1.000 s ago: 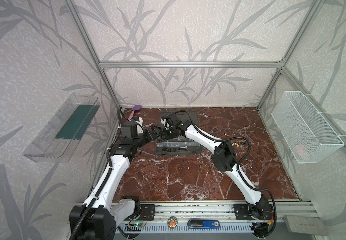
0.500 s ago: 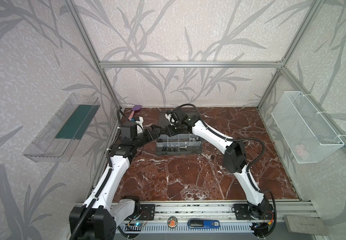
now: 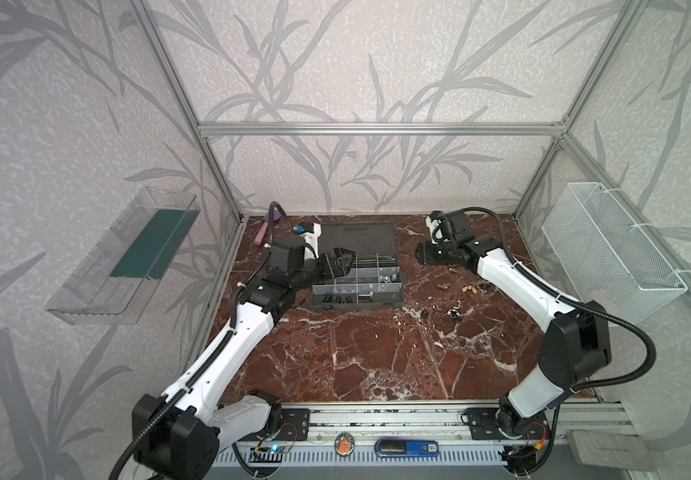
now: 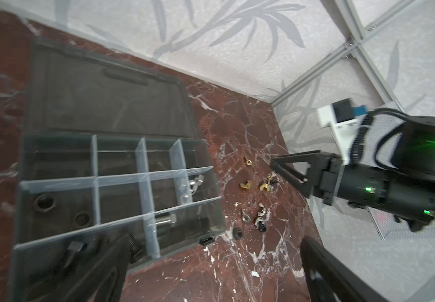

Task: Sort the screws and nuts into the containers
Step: 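Move the right gripper back over the pile above another black hex nut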

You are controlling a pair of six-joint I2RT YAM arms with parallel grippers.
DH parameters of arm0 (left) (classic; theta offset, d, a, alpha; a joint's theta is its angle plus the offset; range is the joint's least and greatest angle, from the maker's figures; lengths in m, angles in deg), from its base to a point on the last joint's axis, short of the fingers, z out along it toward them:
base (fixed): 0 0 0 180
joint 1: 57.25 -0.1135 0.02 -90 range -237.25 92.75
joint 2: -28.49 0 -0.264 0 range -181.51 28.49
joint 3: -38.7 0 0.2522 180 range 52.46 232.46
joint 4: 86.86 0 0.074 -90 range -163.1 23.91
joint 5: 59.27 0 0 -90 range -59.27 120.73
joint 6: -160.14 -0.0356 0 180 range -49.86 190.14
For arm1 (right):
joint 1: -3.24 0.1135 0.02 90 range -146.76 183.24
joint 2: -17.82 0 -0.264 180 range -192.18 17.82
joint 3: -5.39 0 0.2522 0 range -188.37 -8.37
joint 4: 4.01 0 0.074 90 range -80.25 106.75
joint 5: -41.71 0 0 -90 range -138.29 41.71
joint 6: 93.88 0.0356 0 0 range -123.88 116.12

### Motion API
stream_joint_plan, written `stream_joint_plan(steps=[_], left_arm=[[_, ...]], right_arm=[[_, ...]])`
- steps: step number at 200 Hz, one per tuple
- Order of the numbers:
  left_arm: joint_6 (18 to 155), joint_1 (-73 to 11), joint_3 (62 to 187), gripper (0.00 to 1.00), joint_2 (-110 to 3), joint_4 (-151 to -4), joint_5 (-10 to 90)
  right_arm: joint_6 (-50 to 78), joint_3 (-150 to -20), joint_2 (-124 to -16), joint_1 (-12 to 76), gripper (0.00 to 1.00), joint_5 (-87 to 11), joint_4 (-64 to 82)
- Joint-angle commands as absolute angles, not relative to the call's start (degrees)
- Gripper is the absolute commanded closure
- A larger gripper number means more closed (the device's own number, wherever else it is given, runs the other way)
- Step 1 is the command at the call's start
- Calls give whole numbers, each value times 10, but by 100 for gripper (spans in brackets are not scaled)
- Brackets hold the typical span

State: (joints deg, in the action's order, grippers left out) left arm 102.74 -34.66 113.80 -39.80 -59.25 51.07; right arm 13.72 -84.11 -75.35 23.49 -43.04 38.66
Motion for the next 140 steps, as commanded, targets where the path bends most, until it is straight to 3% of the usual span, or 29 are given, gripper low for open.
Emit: stream_joint_plan(steps=[1,63,140], left_arm=[[1006,-307,1189,1,-449,-587,483],[1036,-234,1238,0,-586,-636,542],[1057,-229,1189,1,-585,-658,552]], right_arm=[[113,-795,-716,203,47,-432,388],[86,-733,-738,155,47,-441,414],[91,-678,-740,207,50,-415,400]])
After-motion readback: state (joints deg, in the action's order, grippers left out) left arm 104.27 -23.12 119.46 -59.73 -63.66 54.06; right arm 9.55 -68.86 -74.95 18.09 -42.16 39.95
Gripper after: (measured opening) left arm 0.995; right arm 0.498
